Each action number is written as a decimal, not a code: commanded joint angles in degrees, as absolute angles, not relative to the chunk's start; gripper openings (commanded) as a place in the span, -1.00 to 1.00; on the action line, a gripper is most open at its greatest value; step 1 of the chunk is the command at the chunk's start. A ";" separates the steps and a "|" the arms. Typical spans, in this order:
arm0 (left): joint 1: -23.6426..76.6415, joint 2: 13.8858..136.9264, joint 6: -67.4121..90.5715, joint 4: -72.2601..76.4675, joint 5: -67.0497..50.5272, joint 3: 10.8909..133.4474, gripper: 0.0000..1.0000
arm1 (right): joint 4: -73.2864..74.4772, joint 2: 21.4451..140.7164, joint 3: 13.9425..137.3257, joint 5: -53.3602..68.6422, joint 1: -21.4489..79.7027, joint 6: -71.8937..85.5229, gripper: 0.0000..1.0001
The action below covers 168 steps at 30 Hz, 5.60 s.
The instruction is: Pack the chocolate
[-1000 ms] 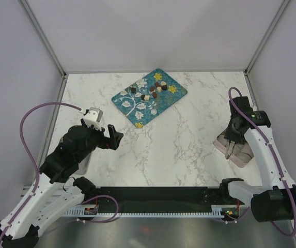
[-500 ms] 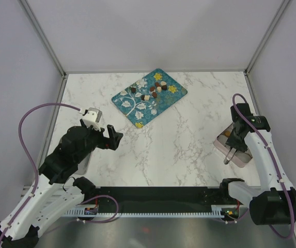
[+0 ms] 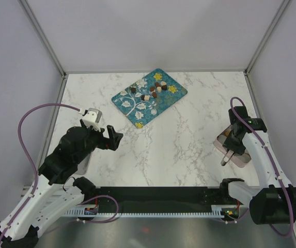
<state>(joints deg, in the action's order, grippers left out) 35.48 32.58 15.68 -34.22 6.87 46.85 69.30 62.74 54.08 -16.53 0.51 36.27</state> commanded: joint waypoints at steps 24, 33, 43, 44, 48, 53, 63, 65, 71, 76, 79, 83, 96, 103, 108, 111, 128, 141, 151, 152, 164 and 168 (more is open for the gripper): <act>35.86 31.64 15.64 -33.22 8.09 47.02 0.99 | 62.41 73.64 77.95 -8.61 5.43 26.63 -0.06; 35.86 31.03 15.64 -33.22 10.81 47.02 0.99 | 50.02 94.64 91.92 -10.63 27.94 19.69 -0.05; 35.86 30.59 15.64 -33.22 12.22 46.85 0.99 | 44.48 114.85 106.61 -6.51 32.26 12.92 -0.03; 35.86 30.67 15.64 -33.22 12.22 46.85 0.99 | 44.47 115.74 107.22 -6.42 32.26 12.75 -0.03; 35.86 31.64 15.56 -33.22 12.13 47.11 0.99 | 43.77 119.78 109.95 -6.59 32.26 12.04 -0.03; 35.77 32.08 15.47 -33.22 12.04 47.11 0.99 | 42.98 123.04 111.53 -6.42 32.26 12.04 -0.02; 35.86 32.34 15.47 -33.13 12.48 47.11 0.99 | 41.66 127.26 114.08 -6.77 32.26 12.83 -0.05; 35.86 32.43 15.47 -33.13 12.57 47.11 0.99 | 41.75 127.53 114.69 -6.77 32.26 13.18 -0.07; 35.86 32.34 15.47 -33.13 12.57 47.11 0.99 | 42.10 125.34 113.74 -7.21 32.26 15.02 -0.14; 35.86 32.34 15.38 -33.13 12.22 47.11 0.99 | 43.24 121.30 110.05 -10.18 32.26 20.20 -0.21; 35.86 32.25 15.47 -33.22 11.87 47.11 0.99 | 44.12 118.05 105.66 -11.42 32.25 23.02 -0.24; 35.86 32.17 15.56 -33.05 11.34 47.11 0.99 | 44.99 111.73 100.82 -13.79 32.26 26.54 -0.26; 35.86 33.22 16.00 -33.05 6.86 47.20 0.99 | 57.56 89.75 81.31 -26.80 28.57 43.76 -0.27; 36.65 34.63 16.35 -33.13 5.10 47.37 0.99 | 61.51 80.08 71.64 -30.67 23.74 51.22 -0.27; 38.05 35.42 16.26 -33.05 5.36 47.29 0.99 | 65.12 76.12 70.23 -34.27 19.18 56.68 -0.26; 38.84 35.51 16.17 -33.05 6.06 47.20 0.99 | 66.97 73.22 68.73 -35.15 16.53 58.62 -0.27; 40.69 37.35 16.08 -33.22 6.06 46.85 0.99 | 72.24 63.55 55.02 -37.00 14.24 65.48 -0.28; 41.31 37.79 16.00 -33.31 6.68 46.76 0.99 | 67.86 60.29 46.85 -36.13 8.18 59.33 -0.24; 41.22 38.41 15.91 -33.31 6.68 46.85 0.99 | 67.06 60.03 46.58 -33.58 7.82 59.33 -0.24; 41.31 38.50 15.91 -33.31 6.68 46.85 0.99 | 67.15 60.03 46.58 -33.57 7.82 59.41 -0.22; 41.31 37.79 16.00 -33.40 6.86 46.84 0.99 | 67.85 59.77 48.07 -33.49 7.82 58.72 -0.06; 41.31 37.71 15.91 -33.40 7.03 46.93 0.99 | 69.08 60.38 52.45 -33.40 7.82 57.75 -0.04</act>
